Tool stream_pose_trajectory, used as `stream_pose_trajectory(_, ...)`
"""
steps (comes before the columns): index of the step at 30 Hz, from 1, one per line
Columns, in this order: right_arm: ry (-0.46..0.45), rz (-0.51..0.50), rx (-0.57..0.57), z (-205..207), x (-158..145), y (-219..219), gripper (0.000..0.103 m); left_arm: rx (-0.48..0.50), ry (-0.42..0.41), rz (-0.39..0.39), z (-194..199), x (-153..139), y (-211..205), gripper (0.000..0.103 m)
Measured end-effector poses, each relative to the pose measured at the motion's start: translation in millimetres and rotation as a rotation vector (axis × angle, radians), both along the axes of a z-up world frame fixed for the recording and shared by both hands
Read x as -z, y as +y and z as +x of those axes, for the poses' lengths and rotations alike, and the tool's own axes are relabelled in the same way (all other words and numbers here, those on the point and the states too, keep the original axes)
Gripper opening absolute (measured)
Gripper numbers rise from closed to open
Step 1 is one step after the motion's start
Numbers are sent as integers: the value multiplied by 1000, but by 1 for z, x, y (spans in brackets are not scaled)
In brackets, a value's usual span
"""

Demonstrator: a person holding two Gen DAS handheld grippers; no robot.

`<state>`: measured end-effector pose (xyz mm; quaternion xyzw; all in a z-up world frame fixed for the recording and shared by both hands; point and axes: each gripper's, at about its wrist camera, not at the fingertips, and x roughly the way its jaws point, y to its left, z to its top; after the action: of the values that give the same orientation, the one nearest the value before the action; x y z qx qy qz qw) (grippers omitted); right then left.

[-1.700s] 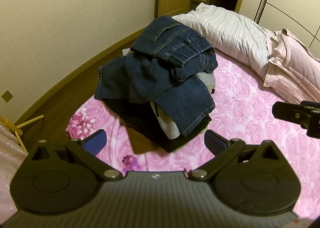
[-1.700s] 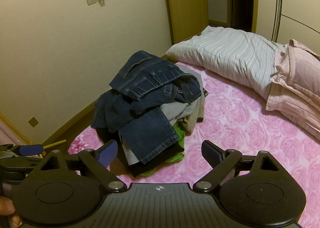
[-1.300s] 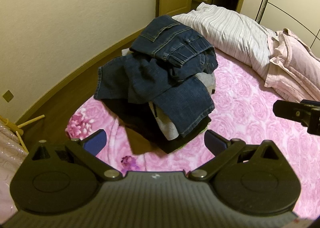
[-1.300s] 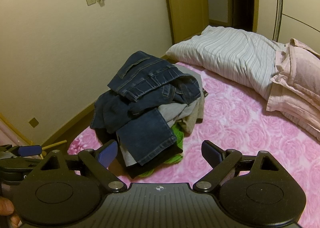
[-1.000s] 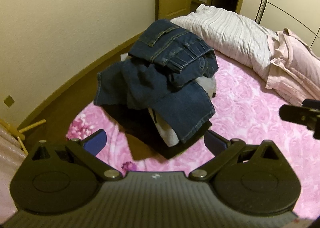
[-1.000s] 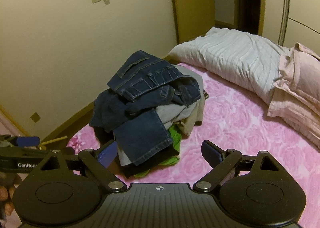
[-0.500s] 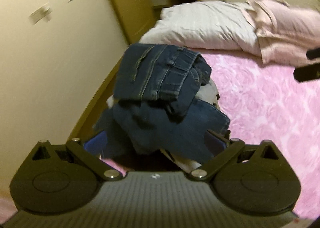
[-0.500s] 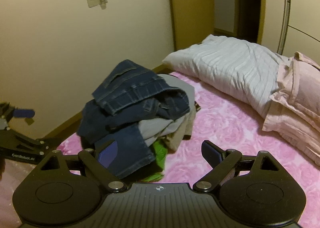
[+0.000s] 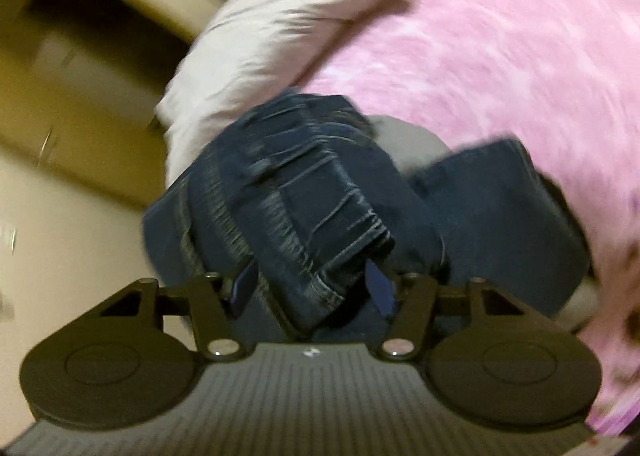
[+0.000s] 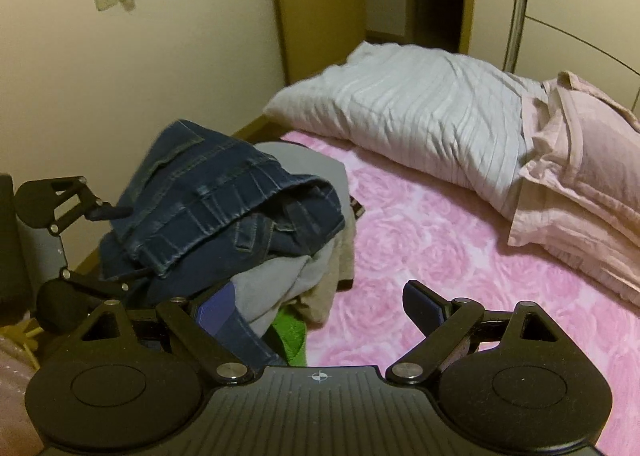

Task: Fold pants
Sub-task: 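Grasp the jeans waistband with the left gripper while the right gripper grasps the waistband too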

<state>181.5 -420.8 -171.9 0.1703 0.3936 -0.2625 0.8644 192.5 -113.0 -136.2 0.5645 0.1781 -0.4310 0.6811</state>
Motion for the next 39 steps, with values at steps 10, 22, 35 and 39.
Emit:
stream_pose_trajectory(10,13,31,49,29,20,-21,88,297,13,113,7,7,19,56)
stream_pose_trajectory(22,32,53,50,45,38,-39,88,339,19,99,18,4,6,36)
stream_pose_trajectory(35,-88,42,-60,69,53,-73,88,-65,291,-370,134,-175,-12,14)
stream_pose_trajectory(39,-121,51,-74,80,81,-93,88,-77,291,-381,144,-183,-11,14)
